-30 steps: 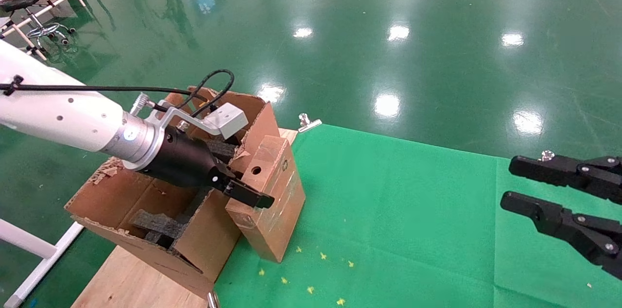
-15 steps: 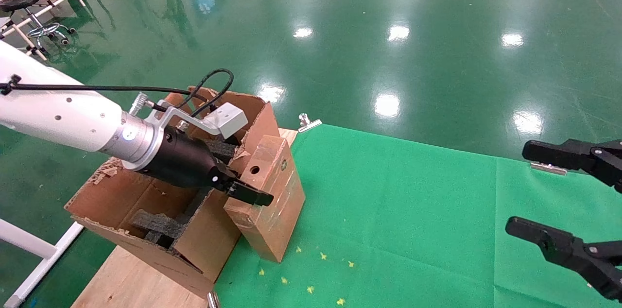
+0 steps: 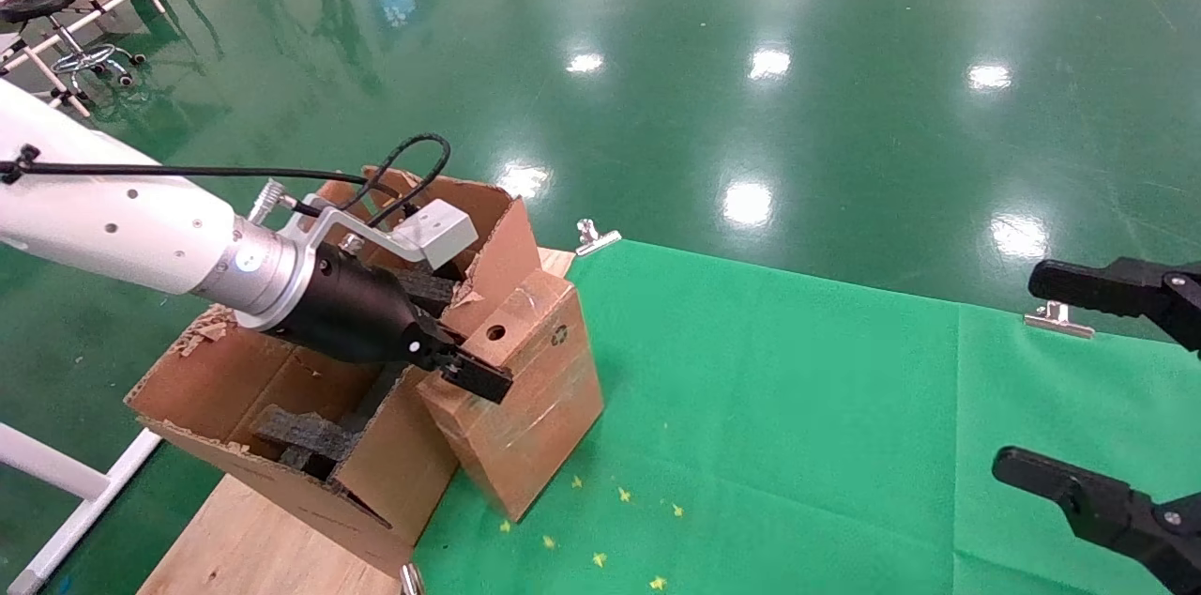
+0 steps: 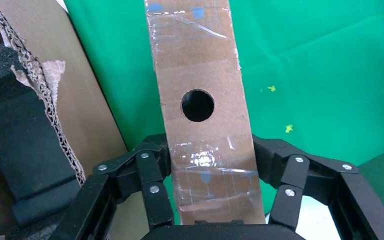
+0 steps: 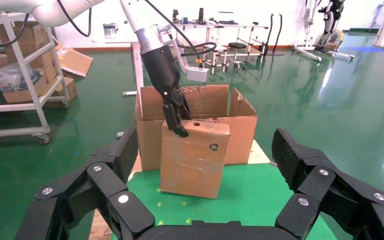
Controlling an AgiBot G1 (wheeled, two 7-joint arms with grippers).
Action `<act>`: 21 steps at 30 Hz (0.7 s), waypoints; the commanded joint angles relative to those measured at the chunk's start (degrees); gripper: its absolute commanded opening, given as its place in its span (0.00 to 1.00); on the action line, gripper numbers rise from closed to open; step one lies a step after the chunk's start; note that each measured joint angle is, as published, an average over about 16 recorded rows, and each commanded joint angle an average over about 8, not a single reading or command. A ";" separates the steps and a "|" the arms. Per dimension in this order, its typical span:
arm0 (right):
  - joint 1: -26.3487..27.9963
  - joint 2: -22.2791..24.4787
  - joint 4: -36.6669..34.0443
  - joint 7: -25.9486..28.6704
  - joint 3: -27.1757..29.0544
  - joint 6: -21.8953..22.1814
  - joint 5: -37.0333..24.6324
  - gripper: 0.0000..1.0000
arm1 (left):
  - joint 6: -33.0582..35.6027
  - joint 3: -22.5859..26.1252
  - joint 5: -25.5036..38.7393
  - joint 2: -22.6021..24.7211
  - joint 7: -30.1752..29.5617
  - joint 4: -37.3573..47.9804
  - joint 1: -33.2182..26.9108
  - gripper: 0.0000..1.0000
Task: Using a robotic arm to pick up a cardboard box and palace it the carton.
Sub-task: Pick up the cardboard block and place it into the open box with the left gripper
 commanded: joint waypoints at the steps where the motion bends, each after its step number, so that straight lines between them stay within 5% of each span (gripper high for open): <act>1: 0.00 0.00 0.00 0.00 0.00 0.00 0.00 1.00 | 0.06 0.14 0.13 0.08 -0.11 -0.07 0.08 0.00; 13: 0.00 0.00 0.00 0.00 0.00 0.00 0.00 1.00 | -2.99 -8.92 -8.84 -3.47 6.67 7.43 -10.45 0.00; 21: 0.00 0.00 0.00 0.00 0.00 0.00 0.00 1.00 | -4.06 -10.18 -2.61 -6.55 16.93 20.32 -19.83 0.00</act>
